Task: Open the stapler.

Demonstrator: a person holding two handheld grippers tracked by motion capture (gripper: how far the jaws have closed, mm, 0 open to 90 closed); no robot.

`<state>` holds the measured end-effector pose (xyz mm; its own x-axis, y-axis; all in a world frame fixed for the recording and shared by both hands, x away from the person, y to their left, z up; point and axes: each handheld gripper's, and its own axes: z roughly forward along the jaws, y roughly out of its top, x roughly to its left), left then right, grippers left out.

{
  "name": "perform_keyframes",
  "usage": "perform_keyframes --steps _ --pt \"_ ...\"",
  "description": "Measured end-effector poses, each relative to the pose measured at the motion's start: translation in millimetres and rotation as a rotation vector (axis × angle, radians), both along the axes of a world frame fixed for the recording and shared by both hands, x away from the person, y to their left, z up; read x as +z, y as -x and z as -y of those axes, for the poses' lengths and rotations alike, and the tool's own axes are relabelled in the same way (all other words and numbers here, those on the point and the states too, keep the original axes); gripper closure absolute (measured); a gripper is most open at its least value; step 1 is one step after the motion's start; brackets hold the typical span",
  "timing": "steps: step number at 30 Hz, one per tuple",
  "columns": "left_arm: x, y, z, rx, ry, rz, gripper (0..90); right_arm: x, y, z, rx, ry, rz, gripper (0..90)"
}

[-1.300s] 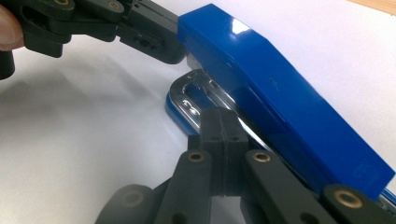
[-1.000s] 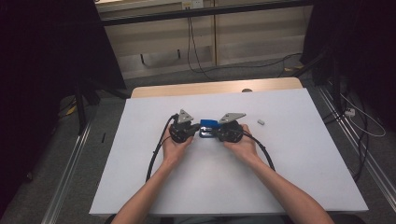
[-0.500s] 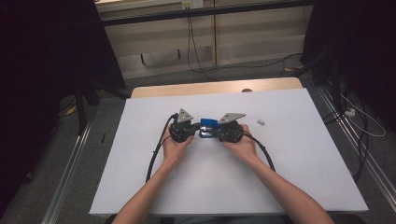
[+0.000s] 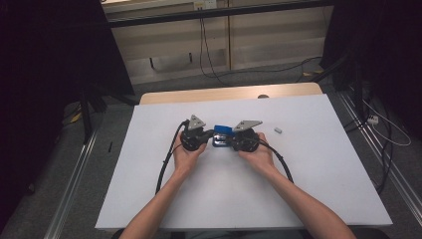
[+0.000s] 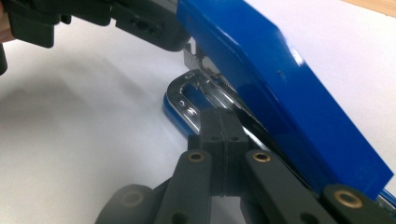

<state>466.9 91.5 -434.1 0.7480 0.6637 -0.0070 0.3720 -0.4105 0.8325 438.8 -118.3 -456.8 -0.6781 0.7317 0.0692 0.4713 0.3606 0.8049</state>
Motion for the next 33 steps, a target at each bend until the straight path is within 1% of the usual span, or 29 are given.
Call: perform_keyframes --steps 3,5,9,12,15,16,17,20,24,29,32,33 --pt "2.6 0.3 1.5 0.001 -0.016 0.019 90.0 0.0 0.1 -0.1 0.000 0.001 0.001 90.0" --pt "2.9 0.2 1.3 0.000 -0.004 0.013 90.0 0.0 0.2 -0.1 0.000 0.001 0.001 90.0" --pt "3.6 0.4 1.6 0.003 0.002 0.015 90.0 0.1 0.1 -0.1 0.000 0.001 0.000 90.0" --pt "5.2 0.4 1.8 0.003 0.022 0.012 90.0 0.1 0.0 -0.2 0.000 0.001 0.000 90.0" --pt "6.2 0.3 1.8 0.004 0.025 0.015 90.0 0.1 -0.4 0.2 0.004 -0.002 -0.004 90.0" --pt "6.7 0.5 2.0 0.003 0.034 0.012 90.0 0.1 -0.4 0.2 0.004 -0.003 -0.005 90.0" --pt "7.9 0.3 1.9 -0.001 0.030 0.015 90.0 0.1 -0.3 0.1 0.004 -0.002 -0.004 90.0" --pt "10.6 0.3 3.7 0.000 0.038 0.020 90.0 0.1 0.0 -0.2 0.005 0.000 -0.001 90.0" --pt "14.1 1.3 5.8 -0.003 0.045 0.039 90.0 0.3 0.2 -0.6 0.009 0.004 0.001 90.0" --pt "14.7 0.5 6.7 0.005 0.054 0.034 90.0 0.4 0.3 -0.6 0.009 0.005 0.002 90.0" --pt "14.6 0.4 6.8 0.006 0.057 0.033 90.0 0.3 0.5 -1.0 0.008 0.009 0.010 90.0" --pt "14.6 0.5 6.9 0.006 0.059 0.036 90.0 1.2 1.1 -1.7 0.010 0.005 0.021 90.0"
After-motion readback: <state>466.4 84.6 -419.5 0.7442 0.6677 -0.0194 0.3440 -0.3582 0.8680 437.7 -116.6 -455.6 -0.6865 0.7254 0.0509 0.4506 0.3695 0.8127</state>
